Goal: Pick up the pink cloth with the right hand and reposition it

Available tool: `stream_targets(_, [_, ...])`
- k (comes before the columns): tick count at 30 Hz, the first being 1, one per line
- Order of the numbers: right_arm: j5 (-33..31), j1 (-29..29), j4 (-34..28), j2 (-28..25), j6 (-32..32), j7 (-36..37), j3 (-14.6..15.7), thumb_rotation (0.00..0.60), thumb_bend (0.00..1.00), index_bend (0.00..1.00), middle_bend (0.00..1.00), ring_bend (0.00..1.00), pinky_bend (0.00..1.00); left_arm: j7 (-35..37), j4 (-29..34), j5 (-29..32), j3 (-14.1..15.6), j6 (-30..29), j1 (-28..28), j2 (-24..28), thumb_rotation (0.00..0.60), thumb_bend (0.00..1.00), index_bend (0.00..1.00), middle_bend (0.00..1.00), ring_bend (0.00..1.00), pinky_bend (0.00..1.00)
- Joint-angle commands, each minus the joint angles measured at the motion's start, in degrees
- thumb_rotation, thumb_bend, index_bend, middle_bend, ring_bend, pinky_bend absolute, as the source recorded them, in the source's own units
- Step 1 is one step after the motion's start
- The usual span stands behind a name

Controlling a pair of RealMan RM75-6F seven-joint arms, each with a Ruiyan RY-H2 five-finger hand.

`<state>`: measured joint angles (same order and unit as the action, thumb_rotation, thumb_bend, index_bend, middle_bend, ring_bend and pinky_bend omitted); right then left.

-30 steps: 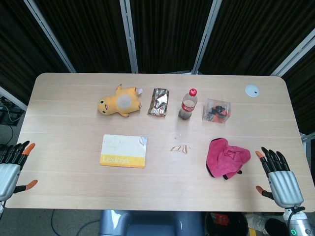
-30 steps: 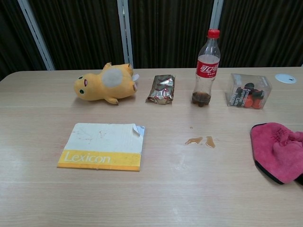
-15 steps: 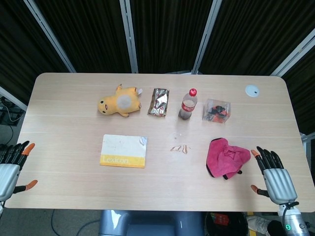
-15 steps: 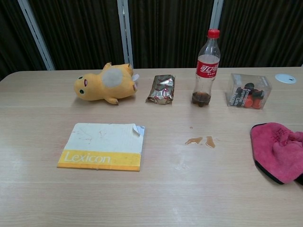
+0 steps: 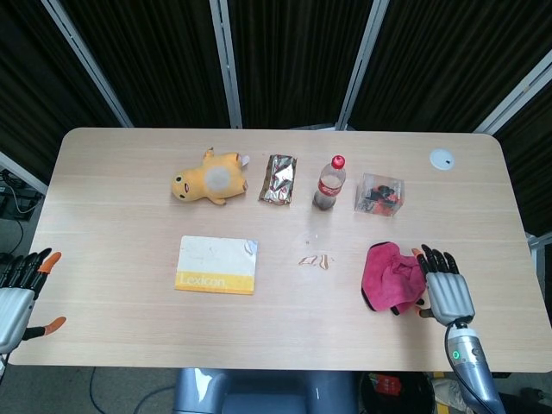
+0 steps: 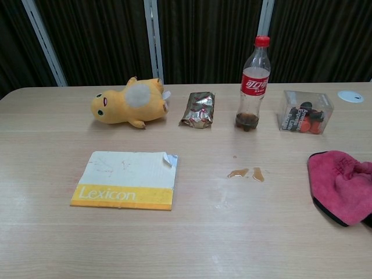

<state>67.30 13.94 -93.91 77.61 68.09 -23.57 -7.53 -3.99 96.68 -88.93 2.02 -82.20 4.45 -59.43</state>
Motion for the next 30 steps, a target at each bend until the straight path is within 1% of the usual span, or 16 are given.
stream_targets(1, [-3.98,1.24,2.05,2.56,-0.70,-0.55,-1.96,0.600,0.00,0.06,0.00,0.00,0.04,0.07,0.02,-0.01,0.03,0.07,0.02,0.04,0.600,0.03,0.06,0.00,0.00,0.00])
stream_targets(6, [-8.30,1.95,3.97,4.29,-1.40,-0.38,-3.18,0.600,0.03,0.06,0.00,0.00,0.04,0.20,0.18,0.29,0.01,0.29,0.04,0.08,0.600,0.03,0.06,0.00,0.00,0.00])
stream_targets(11, [-10.57,2.01,4.62,5.01,-2.02,-2.88,-1.21,0.600,0.04,0.06,0.00,0.00,0.04,-0.15,0.28,0.36,0.02,0.47,0.12,0.04,0.600,0.03,0.06,0.00,0.00,0.00])
stream_targets(16, [-11.15,2.34,5.47,6.36,-2.02,-2.78,-0.71,0.600,0.04,0.06,0.00,0.00,0.04,-0.34,0.36,0.44,0.04,0.38,0.03,0.02,0.600,0.03,0.06,0.00,0.00,0.00])
stream_targets(22, [-11.28,3.30,8.40,8.93,-2.00,-0.84,-1.65,0.600,0.05,0.06,0.00,0.00,0.04,-0.33,0.47,0.71,-0.02,0.56,0.06,-0.01,0.600,0.03,0.06,0.00,0.00,0.00])
stream_targets(27, [-12.20,4.29,10.75,10.71,-2.65,-0.50,-2.41,0.600,0.13,0.06,0.00,0.00,0.04,-0.32,0.57,0.91,-0.01,0.79,0.11,0.01,0.600,0.03,0.06,0.00,0.00,0.00])
stream_targets(30, [-14.20,5.34,12.89,12.03,-3.82,-1.26,-3.12,0.600,0.18,0.08,0.00,0.00,0.04,-0.29,0.63,0.99,-0.01,0.87,0.12,0.04,0.600,0.03,0.06,0.00,0.00,0.00])
